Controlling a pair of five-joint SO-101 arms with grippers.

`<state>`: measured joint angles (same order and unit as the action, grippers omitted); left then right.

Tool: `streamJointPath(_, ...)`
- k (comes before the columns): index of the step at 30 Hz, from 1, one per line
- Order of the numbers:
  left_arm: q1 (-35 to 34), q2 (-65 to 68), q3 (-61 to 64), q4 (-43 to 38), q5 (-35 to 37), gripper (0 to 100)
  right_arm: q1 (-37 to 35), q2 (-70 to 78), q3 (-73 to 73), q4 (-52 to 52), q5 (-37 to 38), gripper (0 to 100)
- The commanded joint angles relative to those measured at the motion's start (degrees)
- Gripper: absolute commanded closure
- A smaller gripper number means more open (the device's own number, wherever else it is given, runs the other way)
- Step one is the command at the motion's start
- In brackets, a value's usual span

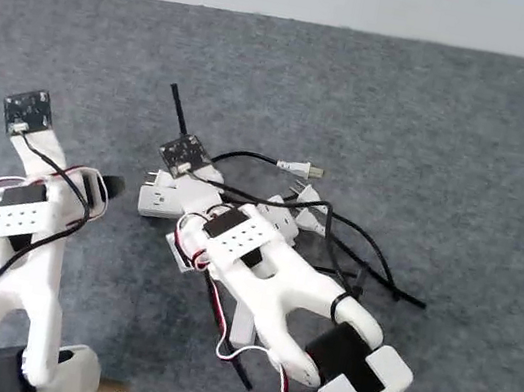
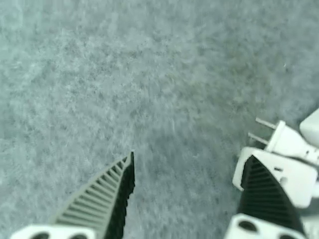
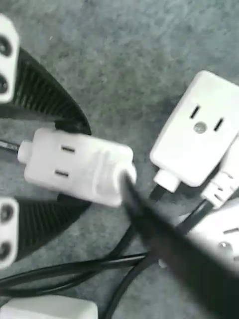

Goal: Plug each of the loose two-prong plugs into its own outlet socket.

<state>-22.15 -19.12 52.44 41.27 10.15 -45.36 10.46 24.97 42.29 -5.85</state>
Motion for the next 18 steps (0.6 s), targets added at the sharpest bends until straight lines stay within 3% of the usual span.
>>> streamJointPath(1, -0.3, -0.1, -0.5, -3.3, 0.7, 68, -0.2, -0.5, -3.2, 2.3, 0.9, 99.1)
streamJointPath(7, 0.5, -0.1, -0.3, -3.9, 0.7, 68, 5.4, -13.6, -1.5, 12.5, 1.3, 99.1)
streamJointPath(11, 0.6, -0.1, 0.1, -4.6, 0.7, 68, 11.0, -32.2, 4.6, 23.1, 12.2, 99.1)
streamJointPath(13, 1.2, -0.1, 1.2, -6.1, 0.7, 68, 16.4, -40.8, 9.1, 28.7, 16.9, 99.1)
streamJointPath(18, 3.3, -0.2, 2.7, -6.9, 0.4, 68, 36.0, -61.1, 21.0, 33.2, 18.5, 99.1)
